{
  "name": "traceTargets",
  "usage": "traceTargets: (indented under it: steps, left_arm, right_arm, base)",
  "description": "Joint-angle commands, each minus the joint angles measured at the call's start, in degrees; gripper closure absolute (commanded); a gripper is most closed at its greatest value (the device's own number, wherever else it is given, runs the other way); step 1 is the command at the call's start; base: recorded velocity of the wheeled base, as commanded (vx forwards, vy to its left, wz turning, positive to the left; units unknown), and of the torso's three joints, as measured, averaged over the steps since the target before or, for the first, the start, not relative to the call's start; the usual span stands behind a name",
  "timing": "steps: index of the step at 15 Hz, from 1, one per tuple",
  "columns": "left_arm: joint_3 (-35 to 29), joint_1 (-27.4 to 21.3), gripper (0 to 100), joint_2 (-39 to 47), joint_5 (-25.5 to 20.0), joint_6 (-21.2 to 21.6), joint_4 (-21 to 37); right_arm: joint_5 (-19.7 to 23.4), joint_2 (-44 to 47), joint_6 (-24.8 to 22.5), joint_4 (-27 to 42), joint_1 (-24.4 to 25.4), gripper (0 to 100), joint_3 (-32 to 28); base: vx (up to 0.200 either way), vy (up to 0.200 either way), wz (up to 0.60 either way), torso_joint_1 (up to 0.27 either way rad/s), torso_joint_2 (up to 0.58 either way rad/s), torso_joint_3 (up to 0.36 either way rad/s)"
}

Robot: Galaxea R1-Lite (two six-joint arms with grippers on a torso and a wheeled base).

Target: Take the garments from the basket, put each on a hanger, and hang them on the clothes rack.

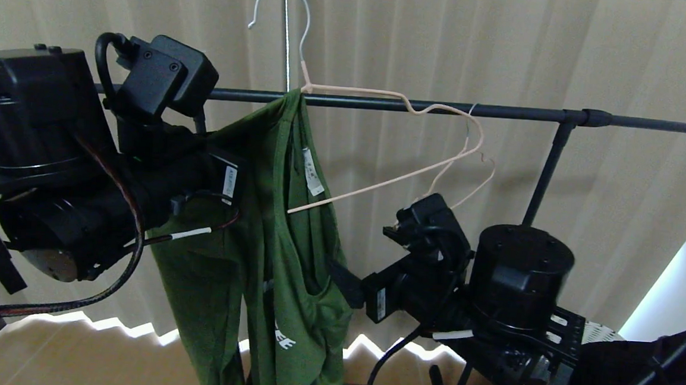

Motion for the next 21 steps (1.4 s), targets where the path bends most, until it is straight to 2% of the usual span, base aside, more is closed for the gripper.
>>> traceTargets:
  steps: [1, 7, 10, 12, 13, 14, 17, 18, 21]
  left_arm:
    - [0.27, -1.14, 100, 0.06, 0.15, 0.10, -0.82]
    - [0.27, -1.58, 100, -0.29, 0.32, 0.36, -1.08]
    - [1.06, -1.23, 100, -1.08, 0.32, 1.50, -0.99]
    - [3.25, 1.58, 100, -1.96, 0.06, 5.72, -1.08]
    - [3.78, 2.20, 100, -2.40, -0.03, 6.69, -1.08]
    - [5.28, 3.25, 100, -3.19, -0.20, 7.83, -1.17]
    - [9.32, 4.84, 100, -4.51, -0.20, 9.41, -2.05]
    - [12.04, 5.98, 100, -5.56, -0.20, 11.79, -2.05]
    - [16.96, 7.12, 100, -6.97, -0.99, 15.30, -2.05]
  right_arm:
    - [-0.34, 4.03, -0.03, -0.13, 0.01, 0, -1.36]
    - [-5.26, 5.26, -0.30, 0.05, -0.34, 0, 0.48]
    - [-5.62, 1.57, -3.28, -0.04, -5.35, 0, 6.20]
    - [-5.53, -1.59, -4.95, 0.05, -9.48, 0, 8.83]
    - [-5.53, -2.30, -5.31, 0.05, -10.45, 0, 9.18]
    - [-5.53, -3.88, -6.27, 0.13, -13.61, 0, 9.80]
    - [-5.35, -5.72, -8.38, 0.31, -18.79, 0, 8.83]
    - [-5.00, -6.43, -9.44, 0.66, -20.82, 0, 7.69]
    - [-4.74, -6.51, -11.02, 0.93, -22.57, 0, 4.88]
  base:
    - [0.000, 0.000, 0.00, 0.000, 0.00, 0.000]
    - [0.000, 0.000, 0.00, 0.000, 0.00, 0.000]
    - [0.000, 0.000, 0.00, 0.000, 0.00, 0.000]
    - [0.000, 0.000, 0.00, 0.000, 0.00, 0.000]
    - [0.000, 0.000, 0.00, 0.000, 0.00, 0.000]
    - [0.000, 0.000, 0.00, 0.000, 0.00, 0.000]
    - [0.000, 0.000, 0.00, 0.000, 0.00, 0.000]
    - [0.000, 0.000, 0.00, 0.000, 0.00, 0.000]
    - [0.000, 0.000, 0.00, 0.000, 0.00, 0.000]
